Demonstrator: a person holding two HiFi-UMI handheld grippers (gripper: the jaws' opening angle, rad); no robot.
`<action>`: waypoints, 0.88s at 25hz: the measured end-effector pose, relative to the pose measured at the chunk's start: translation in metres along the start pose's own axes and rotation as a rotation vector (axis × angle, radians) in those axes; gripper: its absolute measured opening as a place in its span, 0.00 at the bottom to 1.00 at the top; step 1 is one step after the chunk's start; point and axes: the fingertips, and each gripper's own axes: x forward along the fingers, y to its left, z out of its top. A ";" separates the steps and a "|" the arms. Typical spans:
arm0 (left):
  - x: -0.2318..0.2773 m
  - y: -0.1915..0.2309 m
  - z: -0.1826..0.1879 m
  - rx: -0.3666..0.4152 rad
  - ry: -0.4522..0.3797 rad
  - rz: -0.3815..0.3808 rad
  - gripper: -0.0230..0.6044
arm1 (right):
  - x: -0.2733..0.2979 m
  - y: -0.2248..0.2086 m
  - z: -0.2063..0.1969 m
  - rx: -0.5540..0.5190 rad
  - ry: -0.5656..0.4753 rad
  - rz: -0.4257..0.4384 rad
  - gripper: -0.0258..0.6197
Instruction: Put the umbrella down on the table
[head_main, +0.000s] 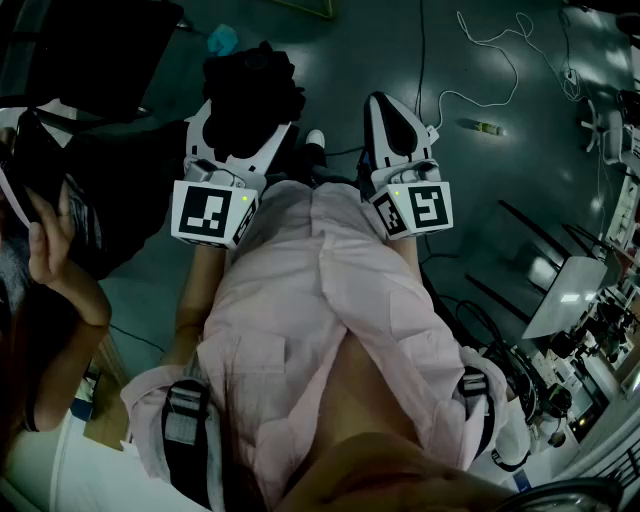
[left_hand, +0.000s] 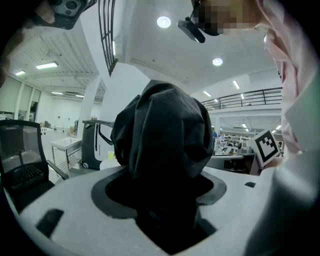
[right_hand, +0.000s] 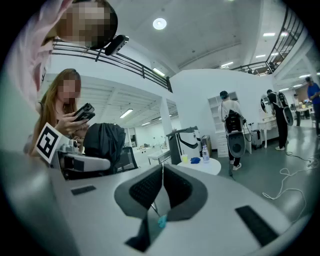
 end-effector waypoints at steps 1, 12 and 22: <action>-0.002 0.001 0.000 -0.003 -0.001 0.003 0.54 | 0.000 0.002 0.001 -0.001 -0.001 0.000 0.09; -0.015 0.014 -0.004 -0.023 -0.015 0.023 0.54 | -0.002 0.016 -0.004 -0.015 -0.006 0.006 0.09; -0.024 0.026 -0.009 -0.033 -0.008 0.063 0.54 | -0.001 0.020 -0.001 -0.003 -0.064 0.013 0.09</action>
